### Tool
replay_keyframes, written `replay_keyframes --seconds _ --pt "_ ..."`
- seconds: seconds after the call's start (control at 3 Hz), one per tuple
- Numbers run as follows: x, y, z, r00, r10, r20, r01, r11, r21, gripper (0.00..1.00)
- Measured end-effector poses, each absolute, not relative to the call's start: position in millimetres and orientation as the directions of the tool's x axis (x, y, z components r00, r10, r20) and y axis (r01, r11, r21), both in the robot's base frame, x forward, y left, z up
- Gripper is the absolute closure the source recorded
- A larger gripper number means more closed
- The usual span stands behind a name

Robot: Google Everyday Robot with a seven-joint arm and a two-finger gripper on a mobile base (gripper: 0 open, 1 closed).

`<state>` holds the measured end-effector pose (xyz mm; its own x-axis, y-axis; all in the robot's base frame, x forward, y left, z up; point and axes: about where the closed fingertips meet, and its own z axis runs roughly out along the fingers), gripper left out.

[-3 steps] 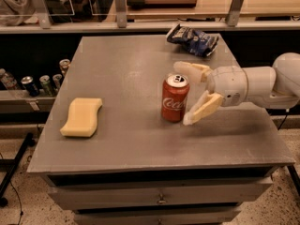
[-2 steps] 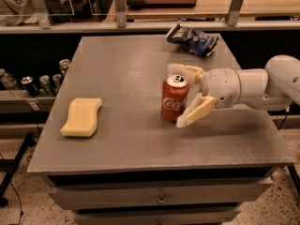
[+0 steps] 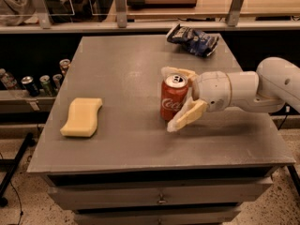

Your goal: Knock coke can over

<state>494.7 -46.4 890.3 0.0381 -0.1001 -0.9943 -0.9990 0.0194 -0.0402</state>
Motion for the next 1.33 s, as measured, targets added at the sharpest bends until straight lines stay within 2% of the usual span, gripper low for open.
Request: replay_keyframes --seconds 1.33 --pt "511.0 -62.9 864.4 0.021 -0.152 -0.988 -0.998 0.053 -0.029 0.0"
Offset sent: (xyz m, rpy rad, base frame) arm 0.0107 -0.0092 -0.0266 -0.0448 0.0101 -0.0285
